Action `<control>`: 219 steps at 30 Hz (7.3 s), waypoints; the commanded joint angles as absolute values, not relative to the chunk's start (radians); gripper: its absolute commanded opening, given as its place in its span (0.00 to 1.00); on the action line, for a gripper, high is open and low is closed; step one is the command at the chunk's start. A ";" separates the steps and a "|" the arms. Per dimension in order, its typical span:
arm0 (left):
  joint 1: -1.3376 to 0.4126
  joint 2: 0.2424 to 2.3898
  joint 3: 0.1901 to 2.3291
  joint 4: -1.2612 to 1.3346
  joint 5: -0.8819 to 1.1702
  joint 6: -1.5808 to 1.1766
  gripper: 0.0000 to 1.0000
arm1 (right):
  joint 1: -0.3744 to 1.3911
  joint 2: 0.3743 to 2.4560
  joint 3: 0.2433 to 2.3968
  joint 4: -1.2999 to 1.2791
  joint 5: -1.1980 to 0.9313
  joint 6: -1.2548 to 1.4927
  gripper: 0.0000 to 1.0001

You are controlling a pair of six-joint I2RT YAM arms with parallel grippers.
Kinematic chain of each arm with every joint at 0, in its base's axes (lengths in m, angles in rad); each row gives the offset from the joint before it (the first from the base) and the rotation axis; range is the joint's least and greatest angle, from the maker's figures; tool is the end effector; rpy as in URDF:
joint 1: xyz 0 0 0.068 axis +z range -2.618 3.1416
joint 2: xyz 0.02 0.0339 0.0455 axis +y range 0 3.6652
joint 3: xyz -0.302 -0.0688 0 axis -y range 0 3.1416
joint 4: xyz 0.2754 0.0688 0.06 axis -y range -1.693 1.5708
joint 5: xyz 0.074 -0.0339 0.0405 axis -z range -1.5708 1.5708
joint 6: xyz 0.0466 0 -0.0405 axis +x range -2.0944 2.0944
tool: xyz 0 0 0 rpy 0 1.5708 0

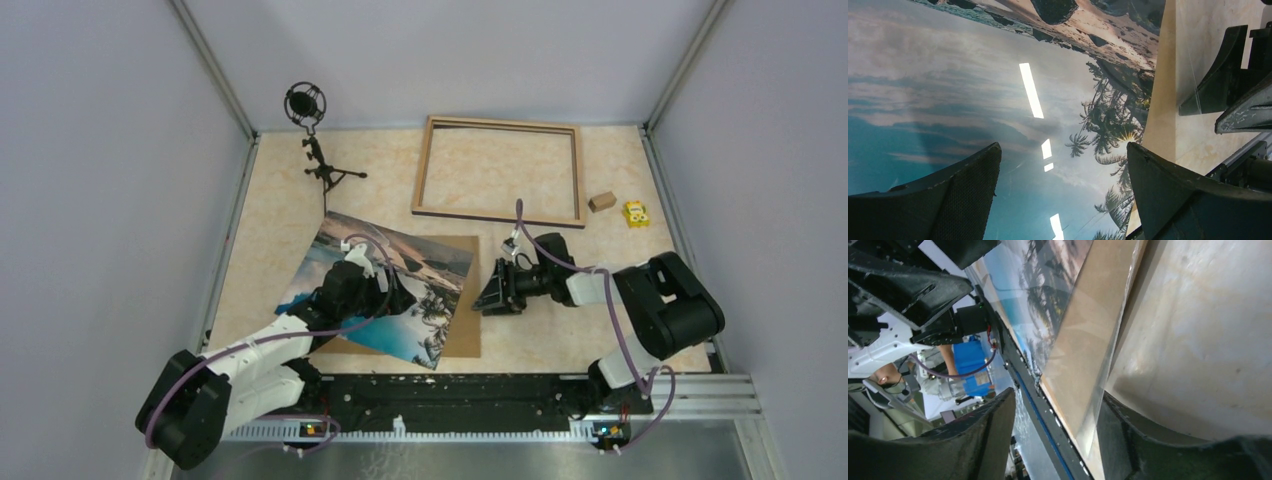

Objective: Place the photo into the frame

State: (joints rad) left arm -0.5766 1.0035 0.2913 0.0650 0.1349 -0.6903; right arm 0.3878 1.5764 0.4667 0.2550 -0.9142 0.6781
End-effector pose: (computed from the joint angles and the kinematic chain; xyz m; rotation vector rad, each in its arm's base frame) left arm 0.1653 -0.1150 0.1612 -0.0545 2.3454 -0.8184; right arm 0.2316 0.1345 0.1183 -0.0953 2.5836 1.5605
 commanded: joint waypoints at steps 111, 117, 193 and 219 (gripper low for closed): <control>-0.427 1.872 1.208 0.622 -0.070 -0.515 0.98 | -0.123 2.075 1.413 0.147 -0.759 0.502 0.00; -0.357 1.998 1.311 0.486 0.078 -0.559 0.85 | -0.133 2.056 1.387 0.177 -0.740 0.512 0.00; -0.307 2.120 1.295 0.452 0.171 -0.683 0.74 | -0.176 1.934 1.190 0.214 -0.716 0.522 0.00; -0.305 2.142 1.307 0.440 0.192 -0.699 0.64 | -0.187 2.064 1.299 0.153 -0.894 0.640 0.00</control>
State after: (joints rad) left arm -0.3084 2.1365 1.2808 0.4057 0.1749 -0.6842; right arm -0.1883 2.0552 1.2453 0.1543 -0.8356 0.6331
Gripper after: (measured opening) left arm 0.657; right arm 0.004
